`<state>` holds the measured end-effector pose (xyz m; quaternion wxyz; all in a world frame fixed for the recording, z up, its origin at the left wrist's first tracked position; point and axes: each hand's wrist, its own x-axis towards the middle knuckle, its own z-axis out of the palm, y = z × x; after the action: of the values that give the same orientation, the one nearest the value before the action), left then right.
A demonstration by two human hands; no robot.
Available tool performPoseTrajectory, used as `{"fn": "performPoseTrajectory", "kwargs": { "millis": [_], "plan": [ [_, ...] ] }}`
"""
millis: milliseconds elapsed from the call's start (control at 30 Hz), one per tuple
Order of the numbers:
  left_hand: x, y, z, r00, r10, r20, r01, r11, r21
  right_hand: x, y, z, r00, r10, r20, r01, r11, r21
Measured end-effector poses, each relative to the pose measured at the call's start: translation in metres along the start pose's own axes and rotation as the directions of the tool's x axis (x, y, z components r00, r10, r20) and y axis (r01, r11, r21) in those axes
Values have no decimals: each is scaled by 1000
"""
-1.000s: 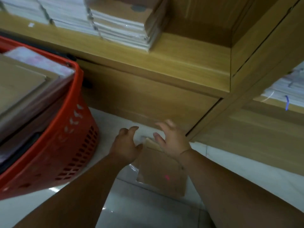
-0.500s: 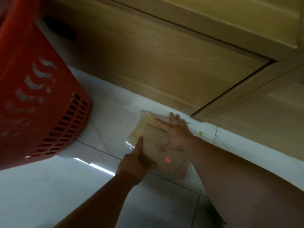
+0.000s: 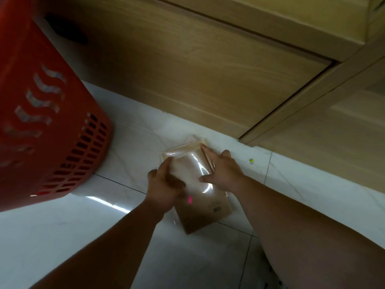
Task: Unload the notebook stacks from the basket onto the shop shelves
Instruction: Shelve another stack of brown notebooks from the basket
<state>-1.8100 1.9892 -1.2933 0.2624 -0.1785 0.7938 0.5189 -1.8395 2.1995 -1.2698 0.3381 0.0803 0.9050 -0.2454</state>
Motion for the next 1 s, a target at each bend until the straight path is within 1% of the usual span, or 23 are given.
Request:
{"fn": "performPoseTrajectory", "kwargs": {
  "millis": [67,133,200,233,267,300,333,367,400,433,467,533,567,600,633,700,767,833,900,933,1000],
  "plan": [
    [-4,-1,-2,1000,27,1,-27,999,37,-3,-7,1,1000,-31,3,31,997,68],
    [-10,1,-3,1000,22,0,-22,998,53,-5,-15,1,997,-72,9,71,993,91],
    [-12,3,-5,1000,21,-11,-21,998,62,-6,-23,1,995,-101,-12,102,987,124],
    [-12,5,-5,1000,20,-19,-18,995,96,-6,-26,2,994,-101,-29,105,979,173],
    [-13,9,-6,1000,20,-23,-16,988,156,-7,-29,1,994,-97,-42,104,965,240],
    [-13,14,-8,999,10,-31,-2,967,254,-8,-34,1,994,-93,-55,105,947,304],
    [-15,20,-10,998,-9,-61,31,924,380,-9,-38,1,993,-94,-72,114,926,360],
    [-19,28,-12,994,-31,-108,82,861,502,-9,-43,0,990,-102,-98,134,904,405],
    [-20,32,-15,986,-33,-163,119,822,557,-11,-48,-3,985,-111,-131,158,883,442],
    [-21,37,-16,981,-8,-194,115,831,545,-14,-55,-8,978,-119,-171,187,862,471],
    [-20,40,-17,982,46,-182,50,870,491,-16,-61,-13,971,-117,-210,210,840,500],
    [-17,47,-14,983,166,-80,-142,960,241,-19,-73,-26,955,-101,-279,248,787,565],
    [-16,53,-12,977,205,-51,-199,975,101,-22,-80,-33,950,-96,-298,265,754,601],
    [-16,62,-13,974,224,-35,-225,974,-23,-24,-85,-38,949,-95,-301,274,719,639],
    [-18,73,-16,975,220,-20,-221,966,-133,-26,-92,-44,955,-98,-281,269,686,676],
    [-18,89,-25,978,204,39,-180,929,-323,-30,-102,-46,976,-98,-196,213,628,748],
    [-20,92,-37,981,170,93,-121,913,-391,-32,-109,-37,993,-80,-84,115,597,794],
    [-23,86,-44,992,96,82,-59,928,-369,-30,-110,-22,998,-65,-21,57,618,784],
    [-24,70,-47,999,23,47,-5,938,-346,-24,-105,-5,998,-62,-9,47,645,763],
    [-25,62,-49,999,-4,40,18,938,-347,-21,-102,2,998,-53,-17,49,678,733],
    [-25,52,-56,999,-15,40,28,935,-353,-15,-92,11,997,4,-78,47,773,633]
  ]
}}
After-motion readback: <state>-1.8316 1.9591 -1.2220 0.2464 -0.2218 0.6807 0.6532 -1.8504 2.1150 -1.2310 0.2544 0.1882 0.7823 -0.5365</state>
